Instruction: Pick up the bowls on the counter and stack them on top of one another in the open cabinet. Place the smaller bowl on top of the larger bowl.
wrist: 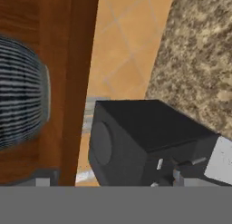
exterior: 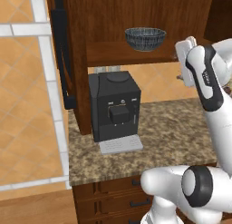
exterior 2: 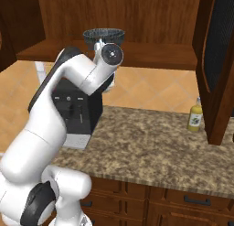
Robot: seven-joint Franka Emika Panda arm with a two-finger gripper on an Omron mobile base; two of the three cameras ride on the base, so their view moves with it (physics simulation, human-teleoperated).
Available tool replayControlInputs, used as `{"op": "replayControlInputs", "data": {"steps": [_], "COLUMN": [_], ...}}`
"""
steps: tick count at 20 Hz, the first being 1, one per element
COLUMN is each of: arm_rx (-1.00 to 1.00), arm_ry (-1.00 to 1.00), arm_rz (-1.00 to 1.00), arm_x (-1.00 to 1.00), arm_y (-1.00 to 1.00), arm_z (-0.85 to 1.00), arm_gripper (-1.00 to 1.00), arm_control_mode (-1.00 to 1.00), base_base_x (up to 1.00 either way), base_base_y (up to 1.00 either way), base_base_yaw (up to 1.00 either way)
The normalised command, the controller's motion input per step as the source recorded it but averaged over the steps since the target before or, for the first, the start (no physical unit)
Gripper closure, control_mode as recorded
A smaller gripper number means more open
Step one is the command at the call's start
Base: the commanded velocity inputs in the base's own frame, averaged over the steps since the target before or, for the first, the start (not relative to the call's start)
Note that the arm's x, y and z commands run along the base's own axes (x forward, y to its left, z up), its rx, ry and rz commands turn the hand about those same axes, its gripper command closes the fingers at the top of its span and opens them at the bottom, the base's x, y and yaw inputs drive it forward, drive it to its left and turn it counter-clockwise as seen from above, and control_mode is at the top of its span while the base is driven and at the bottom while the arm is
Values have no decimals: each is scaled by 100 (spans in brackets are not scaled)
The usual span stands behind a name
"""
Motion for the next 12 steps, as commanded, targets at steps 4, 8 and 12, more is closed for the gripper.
{"op": "replayControlInputs", "data": {"steps": [4, 8, 12], "arm_rx": [-11, 1, 5], "arm_ry": [34, 11, -9], "arm_rz": [17, 4, 0], "arm_x": [-85, -24, 47], "arm_y": [-91, -100, -100], "arm_z": [-100, -94, -96], "arm_gripper": [-100, -100, -100], "arm_control_mode": [-100, -100, -100], "base_base_x": [0, 0, 0], "base_base_y": [0, 0, 0], "base_base_yaw": [0, 0, 0]}}
